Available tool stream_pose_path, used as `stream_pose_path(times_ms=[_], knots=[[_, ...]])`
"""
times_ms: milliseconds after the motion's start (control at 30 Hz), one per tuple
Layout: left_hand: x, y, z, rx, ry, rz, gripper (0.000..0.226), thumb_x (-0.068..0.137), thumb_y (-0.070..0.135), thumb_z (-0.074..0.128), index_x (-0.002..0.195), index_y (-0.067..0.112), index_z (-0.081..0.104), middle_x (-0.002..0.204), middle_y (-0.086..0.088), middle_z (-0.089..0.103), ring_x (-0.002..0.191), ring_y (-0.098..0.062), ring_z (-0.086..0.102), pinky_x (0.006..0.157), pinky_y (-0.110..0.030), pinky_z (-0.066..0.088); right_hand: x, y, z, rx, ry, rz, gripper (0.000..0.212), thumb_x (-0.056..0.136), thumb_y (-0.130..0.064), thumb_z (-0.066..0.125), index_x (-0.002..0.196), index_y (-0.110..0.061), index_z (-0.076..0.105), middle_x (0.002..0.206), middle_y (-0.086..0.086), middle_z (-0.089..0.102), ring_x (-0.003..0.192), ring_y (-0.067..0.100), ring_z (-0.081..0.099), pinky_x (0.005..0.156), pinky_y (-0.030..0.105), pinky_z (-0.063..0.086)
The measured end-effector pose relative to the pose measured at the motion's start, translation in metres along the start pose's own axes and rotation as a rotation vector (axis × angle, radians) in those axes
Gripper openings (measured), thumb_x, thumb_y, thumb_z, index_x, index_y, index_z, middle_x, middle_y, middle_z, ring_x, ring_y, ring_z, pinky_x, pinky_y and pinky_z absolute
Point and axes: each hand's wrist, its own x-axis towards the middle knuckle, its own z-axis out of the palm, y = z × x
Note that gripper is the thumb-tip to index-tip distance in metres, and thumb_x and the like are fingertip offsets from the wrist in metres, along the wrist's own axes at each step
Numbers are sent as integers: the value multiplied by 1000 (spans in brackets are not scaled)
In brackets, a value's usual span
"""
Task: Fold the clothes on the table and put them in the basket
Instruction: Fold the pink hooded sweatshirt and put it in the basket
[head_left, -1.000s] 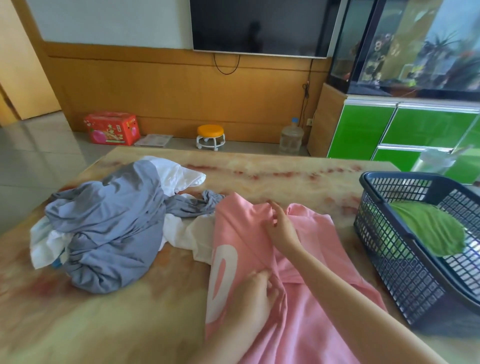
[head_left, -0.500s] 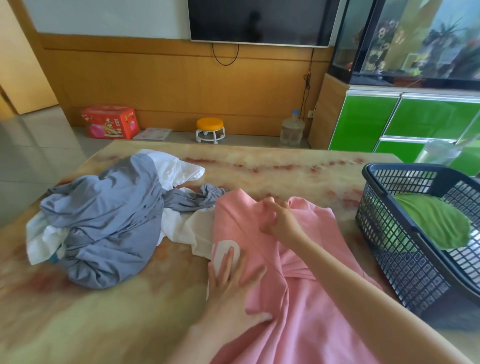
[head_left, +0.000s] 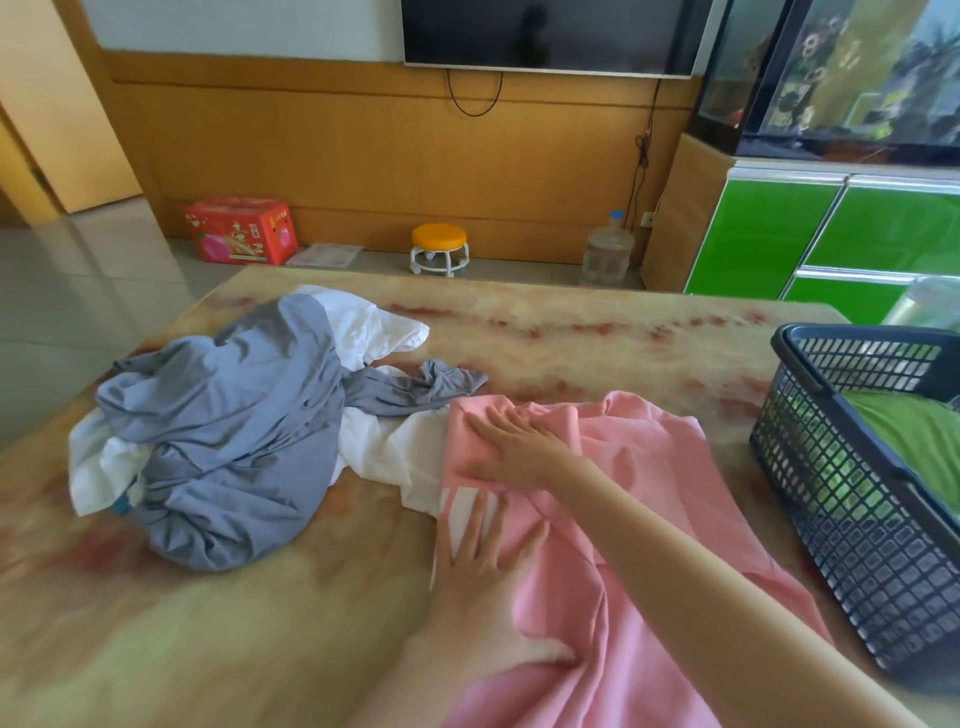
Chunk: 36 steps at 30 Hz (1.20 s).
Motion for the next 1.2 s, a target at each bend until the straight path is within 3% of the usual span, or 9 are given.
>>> stream_pose_path(times_ms=[200,300,367,500,600,733,900,1067,1200], knots=[[9,-3,13,95,207,-33,116,43,102,22,144,44,29,153,-14,23,140,-25,-29,105,-50,3,8,4,4,4,-42,30,88,82,-75,39,151,-38,-1,160,-3,-8,147,23,-11,119,47,-3],[4,2,2,-65,22,-21,122,43,92,45,148,45,2,153,-2,-27,112,-12,-60,108,-54,-21,-3,-2,-2,55,-17,31,86,84,-69,46,151,-37,2,160,-2,-10,147,24,-12,118,47,-2],[-7,4,-10,-162,-62,-42,124,46,93,45,148,42,-5,148,5,-36,117,-17,-57,110,-58,-17,-24,-7,-7,127,59,50,83,87,-61,51,151,-36,6,160,-2,-12,147,25,-12,118,47,-3],[-66,-1,-9,-319,93,-66,99,56,82,34,145,47,10,156,12,-7,144,-12,-6,117,-38,4,-97,-15,-2,188,215,92,73,87,-51,60,149,-33,26,161,0,2,147,24,3,117,47,9],[-120,-11,-2,-642,224,-122,66,58,75,43,121,57,31,127,23,37,122,-4,40,104,-27,35,-157,-27,13,276,258,147,55,86,-45,63,137,-31,48,154,0,27,138,23,20,113,41,24],[-170,-8,9,-714,175,-231,59,57,75,59,107,49,42,112,20,55,106,-3,54,86,-19,40,-222,-48,37,351,316,255,52,83,-50,65,130,-29,56,129,1,46,122,23,40,101,38,40],[-208,8,21,-580,181,-228,97,44,73,60,128,31,39,117,11,38,117,-10,42,93,-18,33,-267,-85,64,477,267,425,72,80,-64,58,136,-24,38,113,5,59,74,13,59,53,23,45],[-225,10,26,-595,45,-119,112,47,52,81,139,34,20,125,8,23,112,-8,40,89,-19,36,-277,-119,96,564,269,520,94,75,-61,65,142,-18,16,104,13,65,85,31,67,70,39,56],[-231,12,47,-483,153,-49,100,67,23,83,143,34,20,118,10,27,100,-8,51,89,-21,41,-287,-122,102,632,324,491,78,80,-18,68,142,-15,20,93,11,64,85,32,65,72,43,56]])
